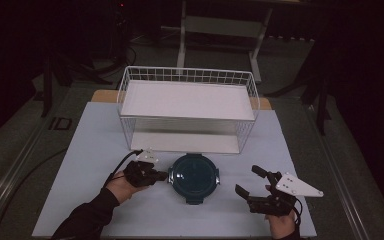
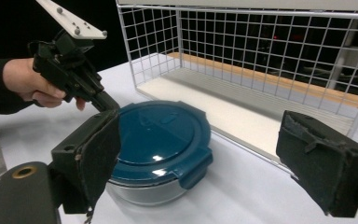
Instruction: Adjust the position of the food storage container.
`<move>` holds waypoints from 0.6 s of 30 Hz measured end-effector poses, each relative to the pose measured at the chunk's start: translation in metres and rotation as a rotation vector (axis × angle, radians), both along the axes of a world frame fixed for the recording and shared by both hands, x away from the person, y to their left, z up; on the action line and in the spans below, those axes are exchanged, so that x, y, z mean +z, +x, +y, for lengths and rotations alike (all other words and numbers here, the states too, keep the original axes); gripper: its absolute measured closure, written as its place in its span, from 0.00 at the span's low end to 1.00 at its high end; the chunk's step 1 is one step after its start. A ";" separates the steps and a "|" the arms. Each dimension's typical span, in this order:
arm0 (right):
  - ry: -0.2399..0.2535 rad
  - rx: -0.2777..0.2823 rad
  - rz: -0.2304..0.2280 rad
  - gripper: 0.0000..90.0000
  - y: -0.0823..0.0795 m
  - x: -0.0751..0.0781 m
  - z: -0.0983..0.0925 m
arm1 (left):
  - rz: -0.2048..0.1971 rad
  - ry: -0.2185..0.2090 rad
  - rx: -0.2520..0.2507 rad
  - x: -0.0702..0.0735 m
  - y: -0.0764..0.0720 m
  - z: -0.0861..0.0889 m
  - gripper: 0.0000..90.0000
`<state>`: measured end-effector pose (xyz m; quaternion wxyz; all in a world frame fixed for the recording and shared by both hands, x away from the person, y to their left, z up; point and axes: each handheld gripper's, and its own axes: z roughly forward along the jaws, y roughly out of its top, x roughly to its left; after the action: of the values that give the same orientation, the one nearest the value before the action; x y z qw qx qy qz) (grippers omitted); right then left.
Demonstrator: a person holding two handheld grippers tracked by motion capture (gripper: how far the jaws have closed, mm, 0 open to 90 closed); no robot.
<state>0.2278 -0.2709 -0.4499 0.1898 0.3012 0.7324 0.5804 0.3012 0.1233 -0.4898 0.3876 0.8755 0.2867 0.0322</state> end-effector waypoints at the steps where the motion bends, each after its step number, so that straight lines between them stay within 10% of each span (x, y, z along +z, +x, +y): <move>1: -0.001 -0.002 -0.001 0.15 0.000 0.000 0.000 | -0.001 0.003 -0.005 0.000 0.000 -0.001 1.00; 18: -0.026 0.035 -0.011 0.12 0.000 -0.001 0.008 | -0.011 -0.003 -0.008 0.000 -0.003 -0.006 1.00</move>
<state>0.2279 -0.2631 -0.4509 0.1872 0.2826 0.7441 0.5756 0.2983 0.1176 -0.4895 0.3905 0.8759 0.2811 0.0352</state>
